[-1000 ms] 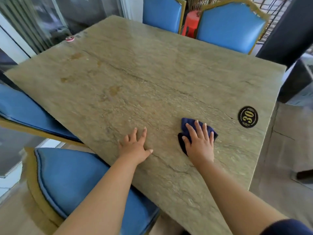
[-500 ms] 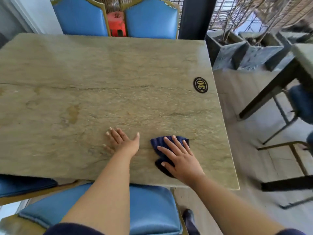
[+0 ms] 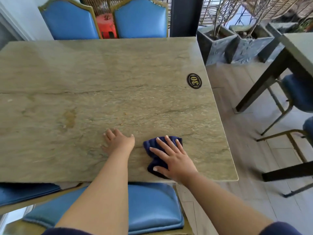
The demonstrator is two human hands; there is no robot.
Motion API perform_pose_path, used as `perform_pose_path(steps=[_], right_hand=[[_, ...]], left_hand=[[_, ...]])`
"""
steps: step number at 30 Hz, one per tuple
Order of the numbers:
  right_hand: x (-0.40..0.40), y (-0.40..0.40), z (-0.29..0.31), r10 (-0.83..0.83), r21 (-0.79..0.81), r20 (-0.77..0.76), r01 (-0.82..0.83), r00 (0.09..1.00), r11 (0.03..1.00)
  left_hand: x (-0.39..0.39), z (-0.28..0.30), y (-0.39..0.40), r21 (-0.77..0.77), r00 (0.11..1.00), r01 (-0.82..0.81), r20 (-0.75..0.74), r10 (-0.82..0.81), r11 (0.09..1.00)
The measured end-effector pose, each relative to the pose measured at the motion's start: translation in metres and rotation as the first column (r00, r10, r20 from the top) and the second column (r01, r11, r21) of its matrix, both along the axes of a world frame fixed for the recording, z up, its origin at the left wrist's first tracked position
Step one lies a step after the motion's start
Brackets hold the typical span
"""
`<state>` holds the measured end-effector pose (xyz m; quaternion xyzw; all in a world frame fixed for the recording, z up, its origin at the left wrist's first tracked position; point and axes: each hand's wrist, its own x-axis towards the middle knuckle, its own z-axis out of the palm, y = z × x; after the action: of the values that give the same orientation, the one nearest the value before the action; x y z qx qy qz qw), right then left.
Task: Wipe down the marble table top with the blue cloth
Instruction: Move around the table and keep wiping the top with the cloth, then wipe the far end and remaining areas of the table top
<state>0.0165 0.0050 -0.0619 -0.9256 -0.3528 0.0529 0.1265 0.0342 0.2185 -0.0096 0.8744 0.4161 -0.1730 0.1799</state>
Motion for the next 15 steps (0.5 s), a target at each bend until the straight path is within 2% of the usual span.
perform_pose_path(steps=[2, 4, 6, 9, 13, 15], right_hand=[[0.015, 0.008, 0.002, -0.259, -0.006, -0.041, 0.259, 0.965, 0.966], [0.024, 0.029, 0.008, -0.505, -0.043, -0.109, 0.504, 0.856, 0.863], [0.03, 0.056, 0.014, -0.618, -0.1, -0.15, 0.61, 0.771, 0.786], [0.046, 0.098, 0.018, -0.611, -0.094, -0.17, 0.605, 0.773, 0.791], [0.06, 0.172, 0.019, -0.509, -0.052, -0.193, 0.509, 0.839, 0.859], [0.054, 0.212, 0.022, -0.397, -0.034, -0.201, 0.399, 0.895, 0.916]], left_hand=[[0.0, 0.005, 0.006, -0.009, 1.0, -0.005, 0.02, 0.005, 1.0], [0.0, 0.008, 0.021, -0.007, 0.999, 0.044, 0.009, -0.044, 0.999], [0.0, 0.01, 0.045, 0.012, 0.993, 0.121, -0.005, -0.121, 0.993], [0.0, 0.008, 0.088, 0.03, 0.971, 0.239, -0.002, -0.239, 0.971], [-0.004, -0.003, 0.137, 0.052, 0.937, 0.343, 0.058, -0.345, 0.938], [-0.006, -0.009, 0.16, 0.097, 0.913, 0.392, 0.082, -0.4, 0.915]])
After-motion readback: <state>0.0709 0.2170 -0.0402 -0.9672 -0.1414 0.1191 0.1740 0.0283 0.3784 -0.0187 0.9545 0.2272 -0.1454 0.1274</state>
